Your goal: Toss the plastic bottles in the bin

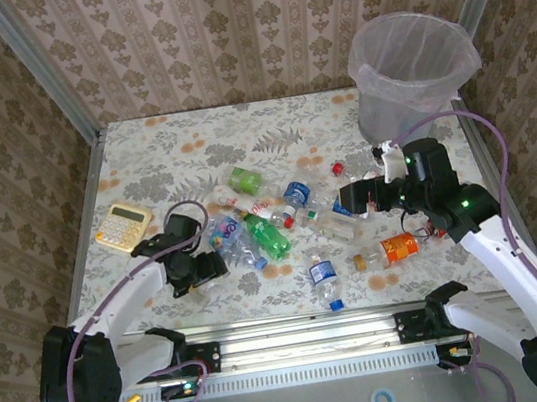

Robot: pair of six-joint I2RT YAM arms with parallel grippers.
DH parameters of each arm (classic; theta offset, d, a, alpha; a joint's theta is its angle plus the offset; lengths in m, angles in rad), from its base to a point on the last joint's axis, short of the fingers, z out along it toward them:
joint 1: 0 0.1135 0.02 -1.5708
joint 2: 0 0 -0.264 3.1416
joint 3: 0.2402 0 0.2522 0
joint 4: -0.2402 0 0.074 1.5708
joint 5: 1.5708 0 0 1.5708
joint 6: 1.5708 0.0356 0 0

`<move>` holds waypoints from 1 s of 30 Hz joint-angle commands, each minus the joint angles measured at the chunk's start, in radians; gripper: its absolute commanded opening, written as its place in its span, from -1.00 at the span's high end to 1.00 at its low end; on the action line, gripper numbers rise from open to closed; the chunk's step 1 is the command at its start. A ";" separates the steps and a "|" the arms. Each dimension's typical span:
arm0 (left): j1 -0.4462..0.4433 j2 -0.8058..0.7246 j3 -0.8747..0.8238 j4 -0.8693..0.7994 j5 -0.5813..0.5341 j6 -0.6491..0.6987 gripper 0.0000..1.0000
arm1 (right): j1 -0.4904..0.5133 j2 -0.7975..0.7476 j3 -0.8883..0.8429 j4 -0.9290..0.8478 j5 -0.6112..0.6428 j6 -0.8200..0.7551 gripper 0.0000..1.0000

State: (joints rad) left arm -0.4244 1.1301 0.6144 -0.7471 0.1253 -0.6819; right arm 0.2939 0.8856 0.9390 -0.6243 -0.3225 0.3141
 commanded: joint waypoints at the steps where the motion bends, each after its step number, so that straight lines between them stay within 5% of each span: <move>1: -0.006 -0.035 -0.029 -0.018 -0.021 -0.016 -0.41 | 0.010 0.006 -0.019 0.036 -0.011 -0.002 -1.00; 8: -0.015 -0.097 -0.032 -0.025 -0.043 0.006 -0.22 | 0.011 0.011 -0.023 0.050 -0.020 0.004 -1.00; 24: -0.085 -0.325 0.222 -0.071 -0.174 0.211 -0.14 | 0.014 0.000 -0.013 0.112 -0.083 0.048 -1.00; 30: -0.136 -0.293 0.308 0.068 -0.064 0.329 -0.14 | 0.014 -0.046 -0.009 0.138 -0.074 0.070 -1.00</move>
State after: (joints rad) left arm -0.5358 0.8207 0.8734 -0.7666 0.0082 -0.4538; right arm 0.3004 0.8795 0.9226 -0.5201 -0.3794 0.3569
